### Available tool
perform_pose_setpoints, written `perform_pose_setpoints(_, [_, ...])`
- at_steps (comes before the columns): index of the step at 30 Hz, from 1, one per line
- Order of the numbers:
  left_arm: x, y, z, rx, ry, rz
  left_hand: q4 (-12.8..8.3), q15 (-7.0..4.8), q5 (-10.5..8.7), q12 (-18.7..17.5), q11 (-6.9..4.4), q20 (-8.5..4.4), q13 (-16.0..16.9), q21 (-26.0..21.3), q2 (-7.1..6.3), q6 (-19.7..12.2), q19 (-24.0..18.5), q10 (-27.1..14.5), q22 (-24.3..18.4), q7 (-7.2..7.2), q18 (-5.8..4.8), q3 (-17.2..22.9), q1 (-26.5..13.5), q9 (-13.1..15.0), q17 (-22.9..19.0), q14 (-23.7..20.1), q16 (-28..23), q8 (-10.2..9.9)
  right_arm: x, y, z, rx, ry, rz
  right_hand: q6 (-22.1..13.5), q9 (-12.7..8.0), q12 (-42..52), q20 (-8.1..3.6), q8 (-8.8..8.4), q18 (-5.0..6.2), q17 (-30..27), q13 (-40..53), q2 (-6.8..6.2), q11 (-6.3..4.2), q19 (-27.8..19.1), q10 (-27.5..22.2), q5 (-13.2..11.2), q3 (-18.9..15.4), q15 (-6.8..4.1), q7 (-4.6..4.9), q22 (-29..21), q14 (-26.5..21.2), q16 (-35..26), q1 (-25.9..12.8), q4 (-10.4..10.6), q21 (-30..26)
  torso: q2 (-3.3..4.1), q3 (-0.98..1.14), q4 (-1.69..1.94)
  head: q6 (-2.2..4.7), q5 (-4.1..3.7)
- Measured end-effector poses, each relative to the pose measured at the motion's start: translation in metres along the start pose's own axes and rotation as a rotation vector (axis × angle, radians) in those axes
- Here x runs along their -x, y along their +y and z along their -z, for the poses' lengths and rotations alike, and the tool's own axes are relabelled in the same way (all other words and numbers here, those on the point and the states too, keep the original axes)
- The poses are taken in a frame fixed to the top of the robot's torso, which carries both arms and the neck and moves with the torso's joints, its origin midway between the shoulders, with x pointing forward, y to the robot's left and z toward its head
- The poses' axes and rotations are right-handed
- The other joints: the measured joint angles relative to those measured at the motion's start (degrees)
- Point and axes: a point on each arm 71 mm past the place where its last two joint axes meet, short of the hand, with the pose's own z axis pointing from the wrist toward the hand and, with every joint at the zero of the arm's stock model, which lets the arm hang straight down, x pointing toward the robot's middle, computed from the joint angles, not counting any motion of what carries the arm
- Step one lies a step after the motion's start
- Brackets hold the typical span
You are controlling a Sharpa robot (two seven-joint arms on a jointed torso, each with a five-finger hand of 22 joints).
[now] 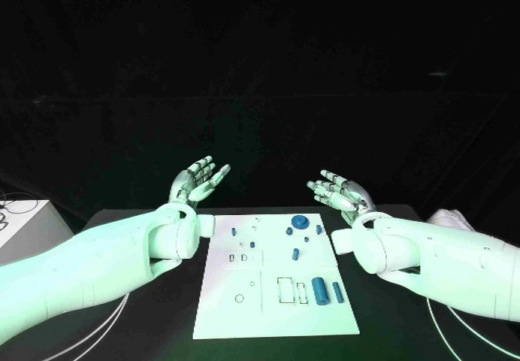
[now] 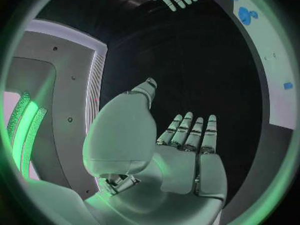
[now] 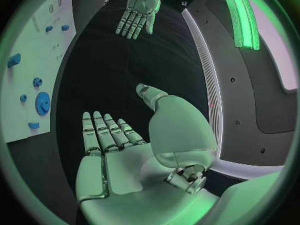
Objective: Assemble the parts on the task board
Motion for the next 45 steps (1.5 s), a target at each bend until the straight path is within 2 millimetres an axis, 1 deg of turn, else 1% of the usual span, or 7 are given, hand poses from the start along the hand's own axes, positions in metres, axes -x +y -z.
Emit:
perform_pose_setpoints(6, [-0.001,-0.003,-0.006,-0.017,0.042,0.030,0.86,1.00,0.00,1.50,2.09,1.24,0.45,2.01,0.21,3.28,4.85,4.44,0.86,0.22,0.88,0.86,3.14,0.84,1.35,6.99,1.91,1.55,0.000,0.003,-0.007,-0.024,0.084,0.004,3.87,0.80,0.66,0.24,0.94,0.87,0.75,0.41,-0.62,0.21,3.77,5.05,0.00,1.64,0.03,0.27,0.62,5.40,1.27,3.65,-1.37,1.45,0.00,-0.01,-0.01,0.00,0.00])
perform_pose_setpoints(10, [0.016,-0.009,0.003,-0.020,0.063,0.045,0.34,1.01,0.00,4.63,4.00,1.33,1.32,7.41,0.89,9.69,19.81,15.76,3.38,0.62,0.90,2.18,3.82,2.37,4.05,21.25,5.90,4.86,0.011,0.009,-0.013,0.029,0.102,0.126,10.79,2.16,1.69,0.29,3.01,2.22,1.88,0.92,-1.17,-0.38,9.66,13.82,0.00,2.49,-0.85,0.70,1.39,13.65,3.10,6.04,-3.54,3.46,0.44,-0.16,0.07,-0.78,-0.31])
perform_pose_setpoints(18, [0.021,-0.017,0.015,-0.028,0.122,0.061,-1.82,-3.74,0.34,7.70,0.50,-1.31,1.56,15.96,0.71,27.40,34.68,33.14,6.39,2.76,3.30,6.32,5.19,5.75,9.20,40.98,14.23,12.39,0.013,0.030,-0.019,0.183,0.170,0.434,27.32,5.17,2.88,-0.93,7.78,4.34,3.93,1.40,-2.65,-3.02,24.59,30.94,-0.33,5.12,-4.10,2.70,3.36,28.75,7.12,8.50,-6.42,9.43,1.83,-0.10,0.65,-1.24,-1.00])
perform_pose_setpoints(25, [0.025,-0.031,0.029,-0.043,0.180,0.069,-3.01,-5.62,0.34,6.34,-1.04,-3.45,1.22,19.57,-1.23,31.00,37.60,38.71,7.94,3.56,3.30,10.59,5.02,5.76,12.64,45.22,16.98,12.14,0.011,0.050,-0.024,0.274,0.228,0.706,35.47,6.52,2.88,-4.20,9.81,4.44,6.50,1.55,-3.71,-5.51,34.56,40.80,-1.33,5.00,-7.73,4.26,6.26,40.57,11.26,9.57,-7.79,16.08,3.54,-0.05,1.59,-0.90,-2.00])
perform_pose_setpoints(36, [0.019,-0.049,0.056,-0.051,0.286,0.108,-4.79,-6.18,0.34,3.80,-1.13,-3.93,1.20,22.95,-2.61,31.40,38.08,39.62,9.74,3.55,3.27,12.97,4.09,5.66,15.77,46.21,19.40,10.60,0.007,0.060,-0.030,0.311,0.268,1.113,41.43,7.28,2.15,-9.55,10.21,4.45,16.35,1.75,-5.58,-8.78,44.56,48.92,-2.11,4.08,-12.50,1.94,15.41,57.07,22.63,9.87,-8.70,31.48,6.49,-0.40,2.96,0.05,-3.93])
perform_pose_setpoints(39, [0.016,-0.053,0.062,-0.052,0.316,0.122,-5.18,-6.18,0.34,3.09,-1.13,-4.12,1.20,24.03,-2.90,31.40,38.26,39.62,10.35,3.55,3.25,13.37,3.79,5.66,16.44,46.20,19.74,10.17,0.007,0.060,-0.031,0.312,0.266,1.200,42.08,7.60,2.15,-10.24,9.75,4.45,22.55,1.82,-6.55,-9.39,47.37,49.53,-2.20,4.49,-13.00,1.28,21.54,59.47,30.25,9.24,-8.32,37.96,7.19,-0.53,3.41,0.21,-4.45])
perform_pose_setpoints(45, [0.012,-0.059,0.071,-0.058,0.360,0.143,-5.63,-6.10,0.34,2.48,-1.13,-4.32,1.21,25.81,-3.20,31.39,38.47,39.61,11.48,3.55,3.24,13.70,3.50,5.66,17.48,45.69,20.40,9.80,0.006,0.059,-0.033,0.305,0.268,1.320,43.25,9.36,1.77,-10.82,8.58,1.68,53.18,1.93,-9.80,-9.76,58.29,49.13,-2.84,6.82,-13.59,0.72,52.77,61.44,63.63,7.65,-6.36,64.41,8.35,-0.77,4.09,0.38,-5.22])
